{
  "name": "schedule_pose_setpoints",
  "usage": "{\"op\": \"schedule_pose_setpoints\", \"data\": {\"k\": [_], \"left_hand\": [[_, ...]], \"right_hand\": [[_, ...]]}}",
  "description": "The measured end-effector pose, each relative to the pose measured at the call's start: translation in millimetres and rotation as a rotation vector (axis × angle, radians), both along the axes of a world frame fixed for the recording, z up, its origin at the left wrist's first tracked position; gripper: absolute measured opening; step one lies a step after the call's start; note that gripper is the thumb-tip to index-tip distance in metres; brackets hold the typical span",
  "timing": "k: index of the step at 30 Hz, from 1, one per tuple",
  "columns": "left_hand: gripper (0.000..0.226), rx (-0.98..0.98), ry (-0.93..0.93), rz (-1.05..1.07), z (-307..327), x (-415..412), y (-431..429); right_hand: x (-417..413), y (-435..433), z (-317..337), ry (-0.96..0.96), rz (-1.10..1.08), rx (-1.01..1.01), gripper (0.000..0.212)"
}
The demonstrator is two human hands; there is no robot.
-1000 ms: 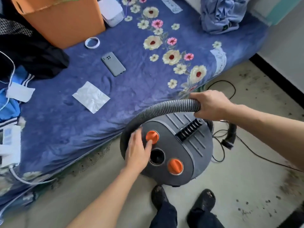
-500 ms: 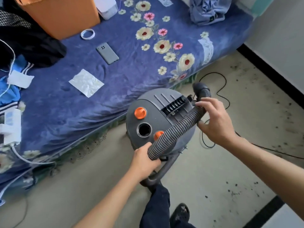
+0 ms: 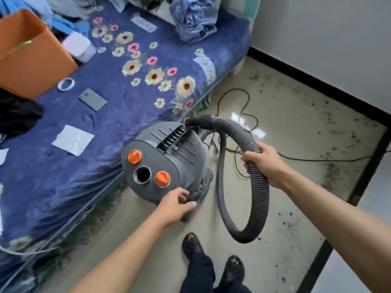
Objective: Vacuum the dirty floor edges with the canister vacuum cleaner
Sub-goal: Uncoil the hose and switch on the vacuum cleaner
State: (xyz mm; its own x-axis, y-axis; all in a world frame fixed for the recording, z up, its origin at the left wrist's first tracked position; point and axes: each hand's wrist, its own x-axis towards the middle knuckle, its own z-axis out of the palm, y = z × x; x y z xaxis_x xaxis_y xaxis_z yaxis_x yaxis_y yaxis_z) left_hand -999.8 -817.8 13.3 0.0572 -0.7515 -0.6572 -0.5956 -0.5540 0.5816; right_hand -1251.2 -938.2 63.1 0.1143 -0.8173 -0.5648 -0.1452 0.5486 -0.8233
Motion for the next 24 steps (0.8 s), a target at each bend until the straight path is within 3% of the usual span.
{"op": "schedule_pose_setpoints", "data": {"k": [2,3,8,10,13,15,19,24], "left_hand": [[0.017,0.025,0.143,0.278,7,2,-29],[0.019,0.04,0.234,0.401,10,-1,-46],[0.059,0.078,0.949,0.944,29,-20,-138],[0.057,0.082,1.145,1.081,31,-21,-169],[0.017,0.016,1.134,1.133,32,-23,-197],[0.01,0.024,1.158,1.077,36,-20,-209],[0.01,-0.022,1.18,1.057,54,11,-244],[0.012,0.029,1.029,0.938,81,36,-261]], "right_hand": [[-16,6,12,-0.019,0.031,-0.071,0.017],[-21,8,19,-0.016,0.063,-0.119,0.019],[-42,19,41,0.08,0.366,-0.27,0.054],[-52,27,39,0.093,0.464,-0.23,0.057],[-65,25,24,0.216,0.506,-0.141,0.043],[-77,10,7,0.439,0.422,-0.129,0.035],[-119,-42,-6,0.923,0.234,-0.082,0.037],[-131,-110,18,1.161,0.033,-0.114,0.041]]}}
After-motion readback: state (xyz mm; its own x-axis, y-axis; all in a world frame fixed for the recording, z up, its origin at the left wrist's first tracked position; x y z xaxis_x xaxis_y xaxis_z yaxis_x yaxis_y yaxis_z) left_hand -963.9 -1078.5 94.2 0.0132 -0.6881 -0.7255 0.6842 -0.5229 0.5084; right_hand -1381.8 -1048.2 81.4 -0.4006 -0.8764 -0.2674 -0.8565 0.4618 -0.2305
